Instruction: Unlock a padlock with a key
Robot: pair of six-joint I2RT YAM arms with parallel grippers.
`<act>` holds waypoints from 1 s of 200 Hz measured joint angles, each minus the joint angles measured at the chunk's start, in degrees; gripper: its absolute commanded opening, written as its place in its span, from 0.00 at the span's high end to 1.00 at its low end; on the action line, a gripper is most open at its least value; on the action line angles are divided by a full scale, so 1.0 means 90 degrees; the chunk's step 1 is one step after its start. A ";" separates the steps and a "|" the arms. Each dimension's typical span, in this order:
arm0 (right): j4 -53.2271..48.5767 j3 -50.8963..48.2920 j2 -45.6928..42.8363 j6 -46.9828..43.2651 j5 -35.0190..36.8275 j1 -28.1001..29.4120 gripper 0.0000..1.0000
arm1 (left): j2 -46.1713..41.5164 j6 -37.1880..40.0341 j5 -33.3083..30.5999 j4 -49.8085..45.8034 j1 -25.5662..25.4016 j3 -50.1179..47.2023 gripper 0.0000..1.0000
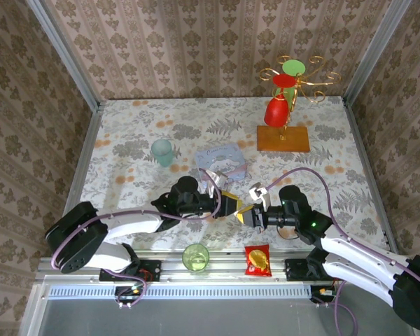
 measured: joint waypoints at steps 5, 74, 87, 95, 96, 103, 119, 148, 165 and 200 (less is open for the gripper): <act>0.0027 0.0000 0.0010 0.0000 0.0000 0.0000 1.00 | 0.0002 0.0015 0.0017 -0.0022 -0.0012 0.0012 0.65; 0.0107 -0.0002 0.0061 0.0007 0.0005 0.0005 1.00 | 0.0148 0.0151 0.0216 -0.0024 -0.0097 0.0029 0.94; 0.0104 -0.0002 0.0075 0.0007 0.0007 0.0002 1.00 | 0.0155 0.0168 0.0236 -0.0017 -0.0095 0.0029 1.00; 0.0107 -0.0002 0.0080 0.0012 0.0019 0.0002 0.96 | 0.0155 0.0194 0.0238 -0.0015 -0.0095 0.0029 1.00; 0.0107 -0.0002 0.0080 0.0010 0.0019 0.0002 0.94 | 0.0155 0.0192 0.0238 -0.0015 -0.0095 0.0029 1.00; 0.0104 -0.0002 0.0080 0.0027 0.0019 0.0005 0.76 | 0.0155 0.0197 0.0233 0.0000 -0.0095 0.0024 1.00; 0.0126 -0.0002 0.0078 0.0083 0.0075 0.0005 0.20 | 0.0155 0.0172 0.0211 0.0078 -0.0095 -0.0007 1.00; 0.0607 -0.0240 -0.0053 0.0418 0.0342 -0.0002 0.00 | -0.0015 0.0151 -0.0070 0.0107 -0.0090 -0.0075 1.00; 0.1234 -0.0539 -0.0228 0.0707 0.0432 -0.0002 0.00 | -0.0359 0.0153 -0.0328 0.0032 -0.0090 -0.0075 1.00; 0.2424 -0.0593 -0.0119 0.1149 0.0542 -0.0005 0.00 | -0.1304 0.0151 -0.0974 0.0022 -0.0066 -0.0078 1.00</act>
